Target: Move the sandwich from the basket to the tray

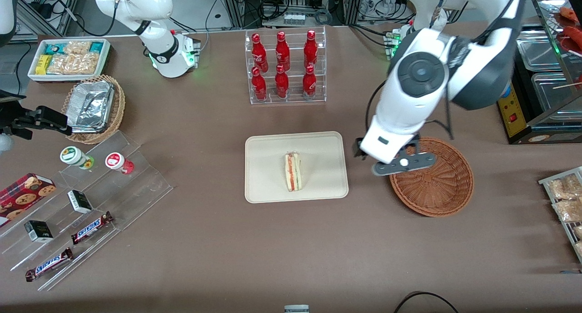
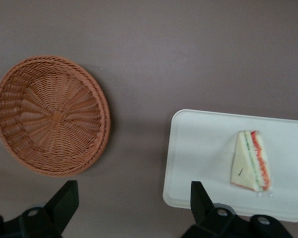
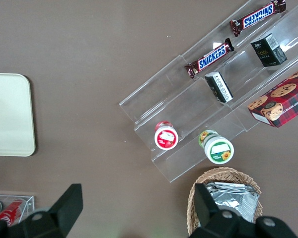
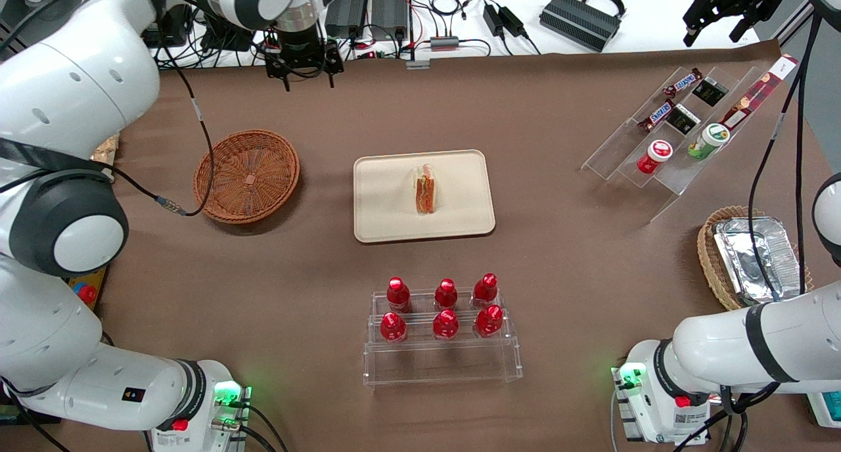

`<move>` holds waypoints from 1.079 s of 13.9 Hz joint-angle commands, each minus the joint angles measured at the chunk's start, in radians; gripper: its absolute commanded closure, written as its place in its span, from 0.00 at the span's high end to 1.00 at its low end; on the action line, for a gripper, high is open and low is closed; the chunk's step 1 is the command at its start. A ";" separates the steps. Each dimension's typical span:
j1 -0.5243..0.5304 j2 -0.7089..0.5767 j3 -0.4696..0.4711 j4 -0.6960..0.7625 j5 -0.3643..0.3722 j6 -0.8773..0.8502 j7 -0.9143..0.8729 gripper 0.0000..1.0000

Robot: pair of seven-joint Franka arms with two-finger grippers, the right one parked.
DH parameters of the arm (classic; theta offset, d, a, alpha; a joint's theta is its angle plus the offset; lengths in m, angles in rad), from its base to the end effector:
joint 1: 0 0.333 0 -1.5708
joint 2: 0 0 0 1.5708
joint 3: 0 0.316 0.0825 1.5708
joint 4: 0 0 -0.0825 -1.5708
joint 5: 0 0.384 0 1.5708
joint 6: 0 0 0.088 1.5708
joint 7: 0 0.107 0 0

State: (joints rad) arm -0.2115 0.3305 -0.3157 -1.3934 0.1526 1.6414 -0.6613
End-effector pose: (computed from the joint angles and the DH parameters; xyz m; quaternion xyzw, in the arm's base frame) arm 0.5829 -0.2873 0.5228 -0.9970 -0.0654 0.0135 0.0395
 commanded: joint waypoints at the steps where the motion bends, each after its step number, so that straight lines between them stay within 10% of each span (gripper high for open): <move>1: 0.064 -0.070 -0.005 -0.036 -0.031 -0.052 0.089 0.99; 9: 0.191 -0.249 0.000 -0.154 -0.047 -0.129 0.397 0.99; 15: 0.178 -0.307 0.170 -0.156 -0.107 -0.146 0.607 0.99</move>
State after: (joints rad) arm -0.0329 0.0654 -0.1818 -1.5204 0.0666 1.5117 -0.1267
